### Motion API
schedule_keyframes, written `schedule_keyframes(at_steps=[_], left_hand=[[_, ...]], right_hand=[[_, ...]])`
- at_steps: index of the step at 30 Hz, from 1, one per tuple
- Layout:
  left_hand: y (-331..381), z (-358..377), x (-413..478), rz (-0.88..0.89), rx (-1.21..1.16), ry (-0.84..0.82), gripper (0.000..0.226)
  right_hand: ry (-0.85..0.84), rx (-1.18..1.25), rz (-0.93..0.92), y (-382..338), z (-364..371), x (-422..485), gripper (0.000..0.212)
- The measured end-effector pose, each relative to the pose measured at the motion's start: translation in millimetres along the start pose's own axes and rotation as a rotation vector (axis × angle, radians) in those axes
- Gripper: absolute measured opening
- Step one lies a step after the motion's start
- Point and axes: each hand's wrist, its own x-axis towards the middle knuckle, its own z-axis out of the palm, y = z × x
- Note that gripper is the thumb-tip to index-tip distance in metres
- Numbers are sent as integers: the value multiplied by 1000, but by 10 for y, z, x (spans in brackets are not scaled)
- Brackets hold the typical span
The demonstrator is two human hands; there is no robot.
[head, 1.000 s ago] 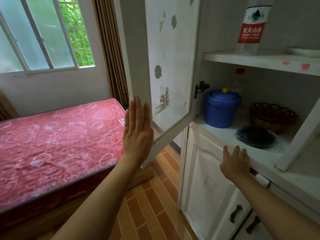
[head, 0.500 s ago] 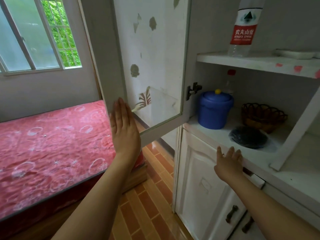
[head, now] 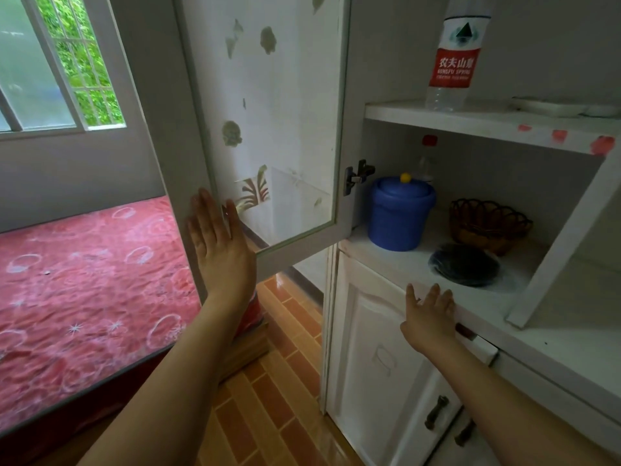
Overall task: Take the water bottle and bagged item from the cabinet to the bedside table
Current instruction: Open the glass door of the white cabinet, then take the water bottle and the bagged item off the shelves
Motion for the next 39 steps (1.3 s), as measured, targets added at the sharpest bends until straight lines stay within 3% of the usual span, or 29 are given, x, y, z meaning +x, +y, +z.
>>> schedule_keyframes(at_steps=[9, 22, 26, 29, 39], left_hand=[[141, 8, -10, -2, -99, -89, 78], [915, 471, -219, 444, -474, -443, 43], [1343, 697, -327, 606, -504, -580, 42], [1594, 817, -359, 620, -520, -639, 44], [1762, 1010, -147, 578, -596, -520, 36]], right_hand=[[27, 35, -37, 91, -5, -40, 73], [75, 277, -1, 582, -71, -239, 68], [77, 338, 7, 729, -2, -267, 66], [102, 378, -25, 804, -1, -266, 64], [218, 397, -88, 937, -244, -162, 59]])
